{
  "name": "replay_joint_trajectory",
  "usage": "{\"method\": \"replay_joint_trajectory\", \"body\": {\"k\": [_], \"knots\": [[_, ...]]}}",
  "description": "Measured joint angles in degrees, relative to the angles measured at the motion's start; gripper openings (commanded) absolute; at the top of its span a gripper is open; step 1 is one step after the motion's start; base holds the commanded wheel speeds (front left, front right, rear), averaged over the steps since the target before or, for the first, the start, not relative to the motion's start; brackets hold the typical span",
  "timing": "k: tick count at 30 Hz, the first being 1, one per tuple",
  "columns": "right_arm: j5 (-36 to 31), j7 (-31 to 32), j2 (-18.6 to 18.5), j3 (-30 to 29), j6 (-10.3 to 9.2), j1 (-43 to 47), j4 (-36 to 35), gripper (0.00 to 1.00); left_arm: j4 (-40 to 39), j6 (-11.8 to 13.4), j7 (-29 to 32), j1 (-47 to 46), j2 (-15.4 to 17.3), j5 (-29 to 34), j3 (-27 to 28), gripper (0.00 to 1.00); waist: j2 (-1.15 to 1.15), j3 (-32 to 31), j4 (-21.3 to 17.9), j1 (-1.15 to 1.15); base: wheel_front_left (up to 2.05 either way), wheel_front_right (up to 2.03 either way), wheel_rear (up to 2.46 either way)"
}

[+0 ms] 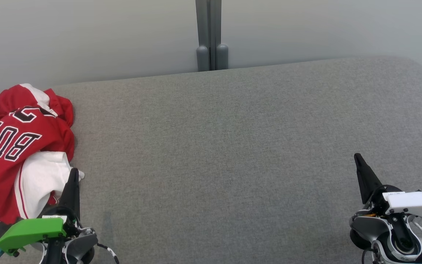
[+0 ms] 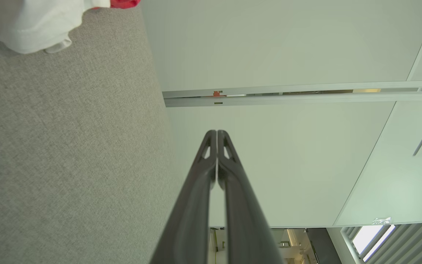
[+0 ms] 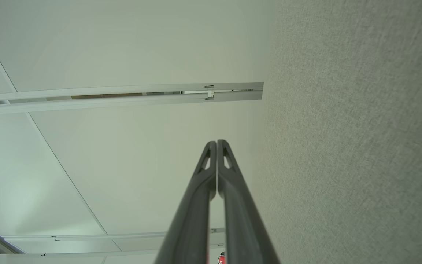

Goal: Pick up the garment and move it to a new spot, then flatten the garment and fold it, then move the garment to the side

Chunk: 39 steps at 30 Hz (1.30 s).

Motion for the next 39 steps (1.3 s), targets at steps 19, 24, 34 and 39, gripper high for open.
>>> {"method": "replay_joint_trajectory", "body": {"k": [19, 24, 34, 39], "knots": [[0.0, 0.0, 0.0, 0.0, 0.0, 0.01, 0.0, 0.0, 0.0, 0.0, 0.0, 0.0, 0.0, 0.0, 0.0, 0.0, 0.0, 0.0, 0.0, 0.0, 0.0, 0.0, 0.0], [0.0, 0.0, 0.0, 0.0, 0.0, 0.01, 0.0, 0.0, 0.0, 0.0, 0.0, 0.0, 0.0, 0.0, 0.0, 0.0, 0.0, 0.0, 0.0, 0.0, 0.0, 0.0, 0.0], [0.0, 0.0, 0.0, 0.0, 0.0, 0.01, 0.0, 0.0, 0.0, 0.0, 0.0, 0.0, 0.0, 0.0, 0.0, 0.0, 0.0, 0.0, 0.0, 0.0, 0.0, 0.0, 0.0], [0.0, 0.0, 0.0, 0.0, 0.0, 0.01, 0.0, 0.0, 0.0, 0.0, 0.0, 0.0, 0.0, 0.0, 0.0, 0.0, 0.0, 0.0, 0.0, 0.0, 0.0, 0.0, 0.0]]}}
